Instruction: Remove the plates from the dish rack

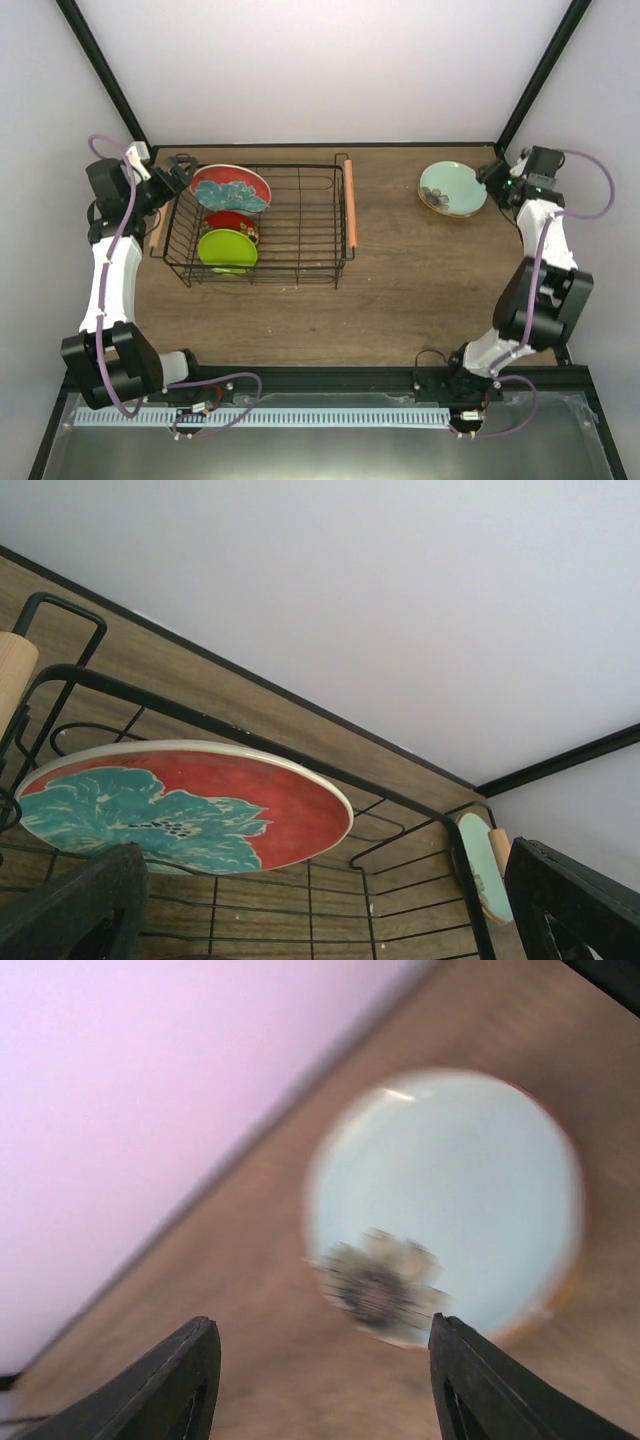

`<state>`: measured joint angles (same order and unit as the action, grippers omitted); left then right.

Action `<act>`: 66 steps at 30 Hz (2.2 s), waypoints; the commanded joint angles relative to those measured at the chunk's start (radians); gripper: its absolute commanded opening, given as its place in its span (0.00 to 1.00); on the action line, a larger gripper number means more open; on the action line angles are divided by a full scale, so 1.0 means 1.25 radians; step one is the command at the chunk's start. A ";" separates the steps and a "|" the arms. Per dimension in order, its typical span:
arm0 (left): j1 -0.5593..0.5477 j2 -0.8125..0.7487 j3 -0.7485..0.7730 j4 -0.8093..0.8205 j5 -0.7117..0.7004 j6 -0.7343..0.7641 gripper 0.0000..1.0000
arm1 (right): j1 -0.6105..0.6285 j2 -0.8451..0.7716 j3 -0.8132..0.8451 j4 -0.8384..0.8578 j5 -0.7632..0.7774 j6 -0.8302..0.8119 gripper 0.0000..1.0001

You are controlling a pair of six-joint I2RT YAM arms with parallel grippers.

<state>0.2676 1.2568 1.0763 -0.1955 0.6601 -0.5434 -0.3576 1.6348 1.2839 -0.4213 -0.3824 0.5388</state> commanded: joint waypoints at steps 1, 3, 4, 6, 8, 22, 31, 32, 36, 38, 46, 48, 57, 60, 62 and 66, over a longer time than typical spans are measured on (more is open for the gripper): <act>-0.005 -0.004 -0.003 0.015 0.008 0.013 1.00 | 0.070 -0.118 -0.032 0.254 -0.152 0.018 0.59; -0.007 0.003 -0.003 0.017 0.009 0.011 1.00 | 0.154 -0.124 -0.008 0.311 -0.186 0.011 0.59; -0.007 0.005 -0.002 0.018 0.009 0.011 1.00 | 0.204 -0.117 0.019 0.324 -0.189 -0.007 0.59; -0.009 0.008 0.001 0.020 0.010 0.011 1.00 | 0.306 -0.075 0.101 0.324 -0.179 -0.060 0.59; -0.010 0.009 0.006 0.020 0.011 0.013 1.00 | 0.389 -0.005 0.205 0.302 -0.163 -0.115 0.59; -0.013 -0.022 0.010 0.002 0.003 0.026 1.00 | 0.682 0.515 0.870 0.183 -0.171 -0.446 0.52; -0.012 -0.019 0.009 -0.003 0.003 0.027 1.00 | 0.798 0.582 0.848 0.199 -0.154 -0.539 0.45; -0.012 -0.019 0.008 -0.001 0.004 0.026 1.00 | 0.805 0.586 0.844 0.198 -0.152 -0.543 0.44; -0.012 -0.015 0.008 0.005 0.007 0.020 1.00 | 0.816 0.599 0.831 0.203 -0.144 -0.549 0.43; -0.012 -0.013 0.008 0.005 0.007 0.020 1.00 | 0.820 0.608 0.830 0.203 -0.136 -0.562 0.43; -0.013 -0.010 0.007 0.005 0.007 0.020 1.00 | 0.834 0.647 0.827 0.188 -0.116 -0.606 0.43; -0.013 -0.009 0.006 0.005 0.007 0.020 1.00 | 0.836 0.654 0.825 0.186 -0.112 -0.610 0.43; -0.012 -0.002 0.005 0.006 0.009 0.019 1.00 | 0.841 0.685 0.828 0.196 -0.100 -0.610 0.43; -0.012 -0.002 0.004 0.008 0.009 0.019 1.00 | 0.844 0.691 0.826 0.190 -0.095 -0.613 0.42; -0.012 -0.001 0.003 0.008 0.011 0.019 1.00 | 0.846 0.696 0.823 0.187 -0.091 -0.616 0.42; -0.012 -0.002 0.003 0.007 0.012 0.019 1.00 | 0.852 0.705 0.823 0.181 -0.079 -0.618 0.39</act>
<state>0.2562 1.2499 1.0763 -0.1963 0.6598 -0.5205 0.6872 2.4935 2.3093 -0.1894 -0.5018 -0.2169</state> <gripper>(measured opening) 0.998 0.404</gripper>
